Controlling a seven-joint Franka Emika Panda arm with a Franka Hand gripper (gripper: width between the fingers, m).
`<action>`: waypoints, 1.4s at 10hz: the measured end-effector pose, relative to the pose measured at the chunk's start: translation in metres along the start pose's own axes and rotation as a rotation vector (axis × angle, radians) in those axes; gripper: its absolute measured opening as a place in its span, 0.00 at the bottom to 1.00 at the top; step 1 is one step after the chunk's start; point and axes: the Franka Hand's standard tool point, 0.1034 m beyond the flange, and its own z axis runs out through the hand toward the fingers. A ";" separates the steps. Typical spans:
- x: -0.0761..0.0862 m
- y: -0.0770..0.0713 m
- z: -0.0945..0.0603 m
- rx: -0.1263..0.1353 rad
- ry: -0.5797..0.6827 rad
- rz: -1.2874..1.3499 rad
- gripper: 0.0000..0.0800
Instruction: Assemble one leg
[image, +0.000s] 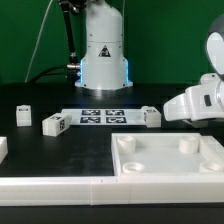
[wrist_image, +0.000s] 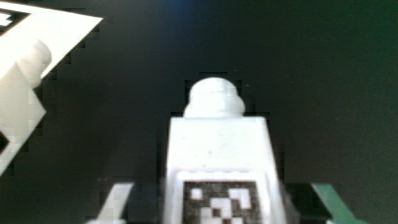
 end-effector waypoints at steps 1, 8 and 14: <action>-0.011 0.005 -0.011 0.001 -0.004 -0.011 0.36; -0.027 0.018 -0.059 0.014 0.348 0.014 0.36; -0.030 0.066 -0.114 0.011 0.827 -0.038 0.36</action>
Offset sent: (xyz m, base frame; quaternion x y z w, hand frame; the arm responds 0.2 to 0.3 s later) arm 0.0191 -0.0118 0.0536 0.0431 -0.0255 -0.0025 0.9987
